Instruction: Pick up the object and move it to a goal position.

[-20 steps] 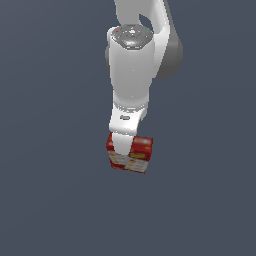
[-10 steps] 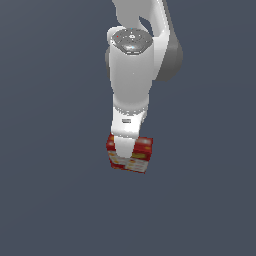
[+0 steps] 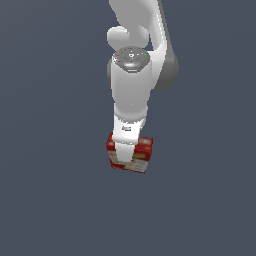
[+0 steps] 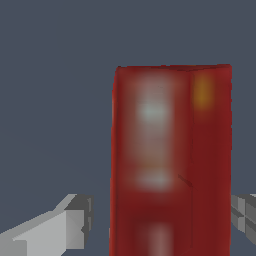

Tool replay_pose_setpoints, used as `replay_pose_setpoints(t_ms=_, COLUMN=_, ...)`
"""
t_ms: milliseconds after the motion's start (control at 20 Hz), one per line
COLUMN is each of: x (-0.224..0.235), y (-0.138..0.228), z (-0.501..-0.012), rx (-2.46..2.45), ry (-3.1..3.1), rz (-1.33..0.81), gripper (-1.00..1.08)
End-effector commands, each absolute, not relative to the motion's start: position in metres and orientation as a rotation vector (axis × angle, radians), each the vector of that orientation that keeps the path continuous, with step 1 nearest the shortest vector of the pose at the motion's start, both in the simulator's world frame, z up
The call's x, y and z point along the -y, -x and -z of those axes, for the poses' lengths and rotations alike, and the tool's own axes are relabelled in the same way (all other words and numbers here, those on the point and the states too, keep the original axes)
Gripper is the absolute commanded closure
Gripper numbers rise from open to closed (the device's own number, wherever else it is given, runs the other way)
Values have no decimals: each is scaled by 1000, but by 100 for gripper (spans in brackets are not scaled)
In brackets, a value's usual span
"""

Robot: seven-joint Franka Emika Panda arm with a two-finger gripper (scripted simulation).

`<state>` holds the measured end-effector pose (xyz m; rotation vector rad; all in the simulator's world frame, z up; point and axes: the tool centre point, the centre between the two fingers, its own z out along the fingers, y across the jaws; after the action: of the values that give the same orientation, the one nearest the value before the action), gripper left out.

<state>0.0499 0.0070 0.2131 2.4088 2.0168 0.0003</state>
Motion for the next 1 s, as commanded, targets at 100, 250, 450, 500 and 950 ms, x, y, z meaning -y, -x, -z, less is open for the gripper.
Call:
replay_pose_setpoints(t_ms=100, x=-7, y=-49, z=-196, rx=-2019, ry=-2407, rz=0, gripper=-92)
replay_pose_setpoints(t_ms=250, x=-7, y=-50, z=-192, rx=-2019, ry=-2407, rz=0, gripper=-92)
replay_pose_setpoints(t_ms=450, x=-7, y=-51, z=-192, rx=-2019, ry=-2407, rz=0, gripper=108)
replay_pose_setpoints(t_ms=500, x=-7, y=-51, z=-192, rx=-2019, ry=-2407, rz=0, gripper=108)
replay_pose_setpoints(t_ms=950, x=-7, y=-51, z=-193, rx=-2019, ry=-2407, rz=0, gripper=108)
